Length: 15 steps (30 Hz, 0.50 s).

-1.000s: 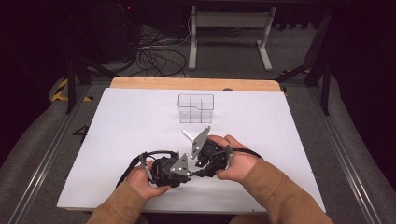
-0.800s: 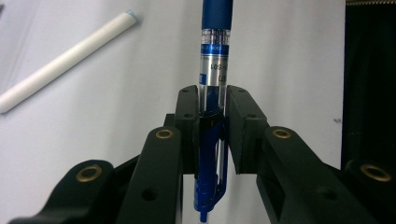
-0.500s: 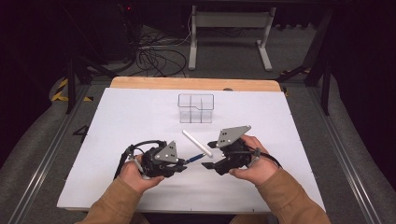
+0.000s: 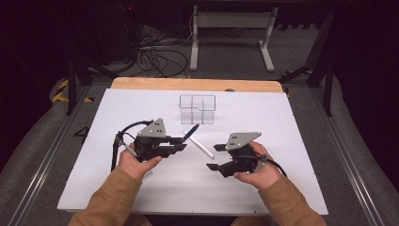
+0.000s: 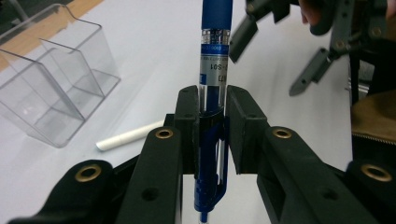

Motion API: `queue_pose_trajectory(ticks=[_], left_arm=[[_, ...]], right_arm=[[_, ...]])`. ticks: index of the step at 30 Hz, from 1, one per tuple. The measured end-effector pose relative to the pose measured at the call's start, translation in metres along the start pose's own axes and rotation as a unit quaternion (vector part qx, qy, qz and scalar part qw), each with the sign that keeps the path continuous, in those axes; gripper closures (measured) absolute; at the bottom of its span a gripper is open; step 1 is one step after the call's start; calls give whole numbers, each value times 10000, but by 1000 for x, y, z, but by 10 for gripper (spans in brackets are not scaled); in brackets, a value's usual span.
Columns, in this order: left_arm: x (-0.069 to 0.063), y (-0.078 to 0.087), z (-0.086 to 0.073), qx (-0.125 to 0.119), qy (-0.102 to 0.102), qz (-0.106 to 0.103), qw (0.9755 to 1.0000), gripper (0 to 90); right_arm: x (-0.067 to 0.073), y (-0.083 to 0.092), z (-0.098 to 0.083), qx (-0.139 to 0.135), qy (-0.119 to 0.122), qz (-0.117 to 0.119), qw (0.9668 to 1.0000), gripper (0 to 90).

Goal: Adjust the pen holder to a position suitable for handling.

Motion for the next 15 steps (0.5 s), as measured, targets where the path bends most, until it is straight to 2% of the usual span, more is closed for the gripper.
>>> queue_pose_trajectory(ticks=[8, 15], left_arm=[[20, 0, 24, -281, 231, 235, 9991, 757], [39, -4, 40, -407, 208, 513, 9976, 756]], right_arm=[[-4, 1, -5, -102, -96, -64, 9999, 315], [-6, 1, -7, -210, -170, -128, 9996, 303]])
Point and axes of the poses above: each handheld gripper's, and its own axes: y roughly backward along the jaws, z roughly out of its top, x roughly to its left, the point moved 9 cm from there along -y, roughly forward along the jaws, and after that the axes turned 2 degrees about z, right-handed, at the moved point
